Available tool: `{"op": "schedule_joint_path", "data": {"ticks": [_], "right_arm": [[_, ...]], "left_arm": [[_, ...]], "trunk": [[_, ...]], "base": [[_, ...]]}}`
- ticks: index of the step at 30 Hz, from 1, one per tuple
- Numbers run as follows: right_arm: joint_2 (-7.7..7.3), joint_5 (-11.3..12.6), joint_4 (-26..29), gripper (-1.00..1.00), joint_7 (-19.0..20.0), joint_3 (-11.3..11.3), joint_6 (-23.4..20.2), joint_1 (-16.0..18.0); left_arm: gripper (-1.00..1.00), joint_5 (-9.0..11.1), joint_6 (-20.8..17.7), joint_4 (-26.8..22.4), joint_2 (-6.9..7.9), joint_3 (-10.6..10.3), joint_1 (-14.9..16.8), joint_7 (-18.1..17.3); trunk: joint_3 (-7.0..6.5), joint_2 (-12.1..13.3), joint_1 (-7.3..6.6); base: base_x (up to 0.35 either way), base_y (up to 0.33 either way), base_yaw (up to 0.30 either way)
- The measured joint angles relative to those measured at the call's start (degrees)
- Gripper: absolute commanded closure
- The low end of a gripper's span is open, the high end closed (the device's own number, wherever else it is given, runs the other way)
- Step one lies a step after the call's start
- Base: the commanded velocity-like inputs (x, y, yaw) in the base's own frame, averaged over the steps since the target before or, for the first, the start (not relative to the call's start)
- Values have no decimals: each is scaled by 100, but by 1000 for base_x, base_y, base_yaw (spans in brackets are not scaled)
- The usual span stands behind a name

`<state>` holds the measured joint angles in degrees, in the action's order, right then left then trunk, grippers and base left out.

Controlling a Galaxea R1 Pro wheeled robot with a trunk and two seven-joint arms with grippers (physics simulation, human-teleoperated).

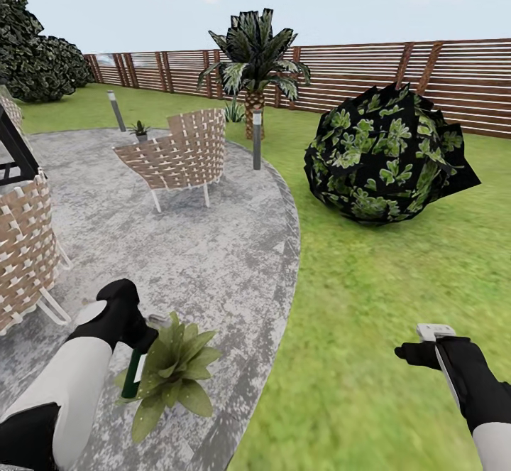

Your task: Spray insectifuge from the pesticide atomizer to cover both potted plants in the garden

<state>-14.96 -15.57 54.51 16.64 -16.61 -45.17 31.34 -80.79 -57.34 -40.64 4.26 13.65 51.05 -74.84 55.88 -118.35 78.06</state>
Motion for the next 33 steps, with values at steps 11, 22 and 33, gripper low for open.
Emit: {"op": "schedule_joint_path", "data": {"ticks": [11, 22, 33], "right_arm": [[0, 0, -2, -100, -3, 0, 3, 0], [0, 0, -2, -100, -2, 0, 2, 0], [0, 0, -5, -100, -3, 0, 5, 0]], "left_arm": [[100, -9, 0, 0, 15, 1, -7, 21], [100, -9, 3, 5, 25, 0, -103, 0], [100, -7, 2, 9, 18, 4, -381, 12]], "trunk": [[0, 0, 2], [0, 0, 0], [0, 0, 0]], "base": [[-48, 0, 0], [-98, 0, 0], [0, 0, 0]]}}
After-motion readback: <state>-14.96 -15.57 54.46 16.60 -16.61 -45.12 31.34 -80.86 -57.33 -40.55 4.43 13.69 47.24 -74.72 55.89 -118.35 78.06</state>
